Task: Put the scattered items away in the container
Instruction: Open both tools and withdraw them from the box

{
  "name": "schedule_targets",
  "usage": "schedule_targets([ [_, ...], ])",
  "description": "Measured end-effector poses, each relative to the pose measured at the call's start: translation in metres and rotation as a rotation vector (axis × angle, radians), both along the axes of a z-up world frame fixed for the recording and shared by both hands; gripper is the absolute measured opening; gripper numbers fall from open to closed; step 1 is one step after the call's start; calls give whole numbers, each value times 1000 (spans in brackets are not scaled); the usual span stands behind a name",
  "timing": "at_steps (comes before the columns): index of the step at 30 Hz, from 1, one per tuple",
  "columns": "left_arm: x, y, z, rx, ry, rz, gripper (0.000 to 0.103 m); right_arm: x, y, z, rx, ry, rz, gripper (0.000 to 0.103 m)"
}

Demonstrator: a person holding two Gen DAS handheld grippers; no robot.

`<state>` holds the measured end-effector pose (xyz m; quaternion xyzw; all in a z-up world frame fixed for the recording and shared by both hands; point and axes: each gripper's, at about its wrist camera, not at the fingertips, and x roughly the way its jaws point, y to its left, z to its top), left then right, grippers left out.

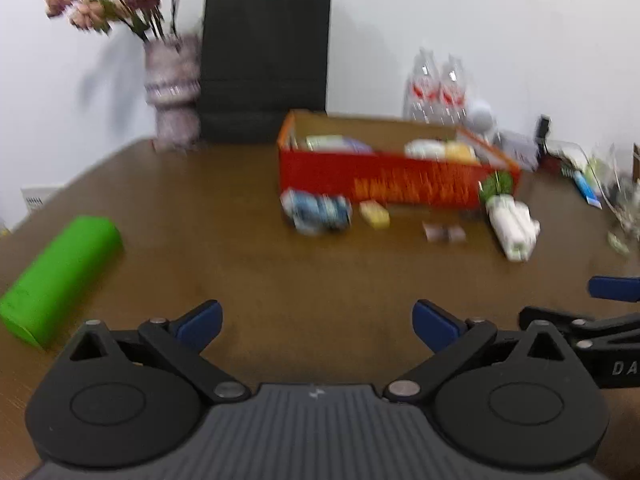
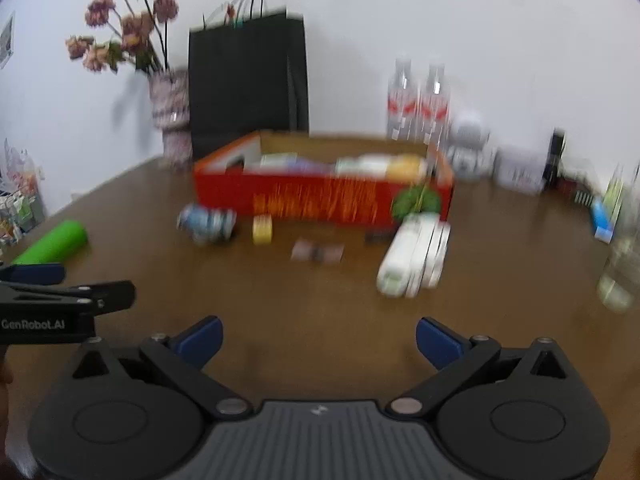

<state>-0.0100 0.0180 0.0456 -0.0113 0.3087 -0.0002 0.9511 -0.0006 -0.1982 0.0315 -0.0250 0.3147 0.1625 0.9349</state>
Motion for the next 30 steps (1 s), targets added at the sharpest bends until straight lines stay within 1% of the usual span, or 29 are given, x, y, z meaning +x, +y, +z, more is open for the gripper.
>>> schedule_targets([
  [2,3,-4,-7,24,20,-17,103,1,2,-10,1,32,-3,103],
  [5,7,-8,-17,56,48,-38,103,5,5,-20,-22,50,-24,103],
  [8,10,-8,-25,51,80,-40,103,7,3,-23,1,67,-38,103],
  [11,10,-7,-29,50,100,-36,103,10,3,-28,2,80,-48,103],
  [15,10,-8,-32,43,104,-39,103,9,4,-31,-13,70,-58,103],
  [19,10,-7,-33,34,96,-21,103,7,11,-33,-60,59,-65,103],
  [30,9,-8,-33,33,93,-17,103,6,9,-33,-55,58,-63,103],
])
